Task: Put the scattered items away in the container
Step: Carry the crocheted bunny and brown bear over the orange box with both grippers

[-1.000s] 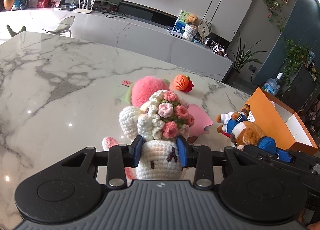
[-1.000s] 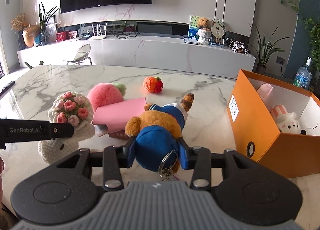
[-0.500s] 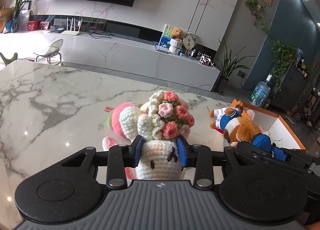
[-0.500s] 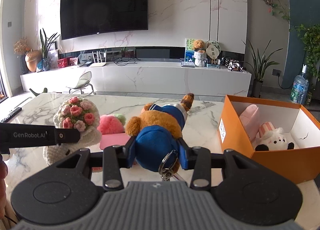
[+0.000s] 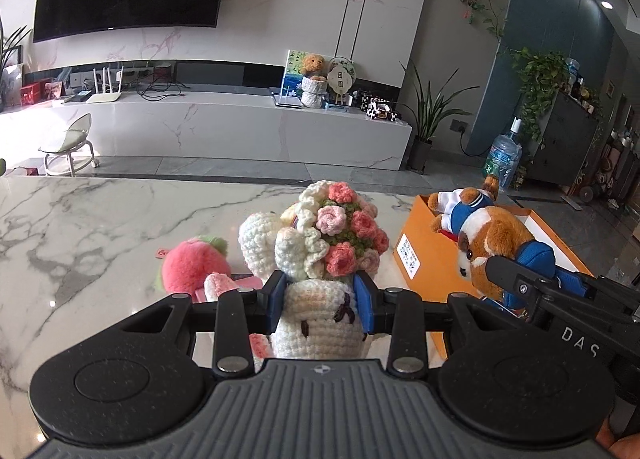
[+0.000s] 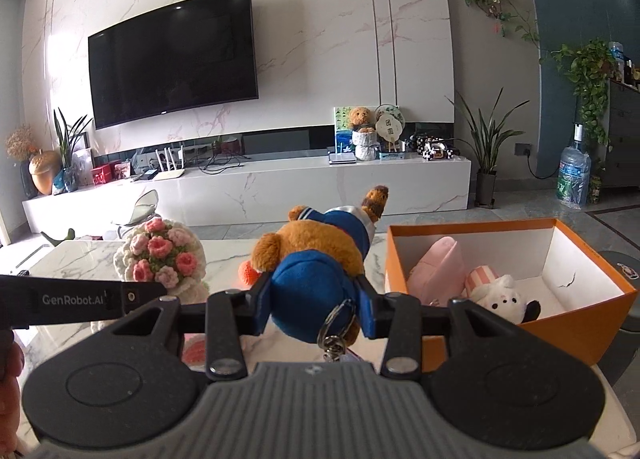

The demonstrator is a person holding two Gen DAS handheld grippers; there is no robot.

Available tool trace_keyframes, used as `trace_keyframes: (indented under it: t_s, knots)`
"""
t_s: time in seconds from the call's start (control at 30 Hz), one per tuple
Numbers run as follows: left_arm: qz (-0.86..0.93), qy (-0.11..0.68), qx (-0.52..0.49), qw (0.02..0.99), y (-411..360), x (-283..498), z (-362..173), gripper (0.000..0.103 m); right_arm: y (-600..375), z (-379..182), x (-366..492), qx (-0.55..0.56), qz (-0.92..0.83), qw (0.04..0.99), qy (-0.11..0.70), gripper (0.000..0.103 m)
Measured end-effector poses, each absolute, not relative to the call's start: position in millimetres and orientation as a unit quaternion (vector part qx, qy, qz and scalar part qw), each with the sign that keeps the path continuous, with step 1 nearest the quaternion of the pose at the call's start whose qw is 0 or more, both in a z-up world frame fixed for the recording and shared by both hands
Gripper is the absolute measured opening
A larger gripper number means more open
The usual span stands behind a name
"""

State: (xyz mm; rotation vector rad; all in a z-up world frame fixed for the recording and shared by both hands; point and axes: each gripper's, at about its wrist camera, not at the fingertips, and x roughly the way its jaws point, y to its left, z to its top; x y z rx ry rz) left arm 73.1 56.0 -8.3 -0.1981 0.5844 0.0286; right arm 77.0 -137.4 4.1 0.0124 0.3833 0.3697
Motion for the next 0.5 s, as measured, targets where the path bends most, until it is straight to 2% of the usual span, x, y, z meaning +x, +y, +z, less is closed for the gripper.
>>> trace_keyframes:
  t_s: [0.5]
  knots:
    - [-0.058,0.282,-0.028,0.957,-45,140,7,0.042,-232,12,125,0.056,0.120,0.973,0.187,0.045]
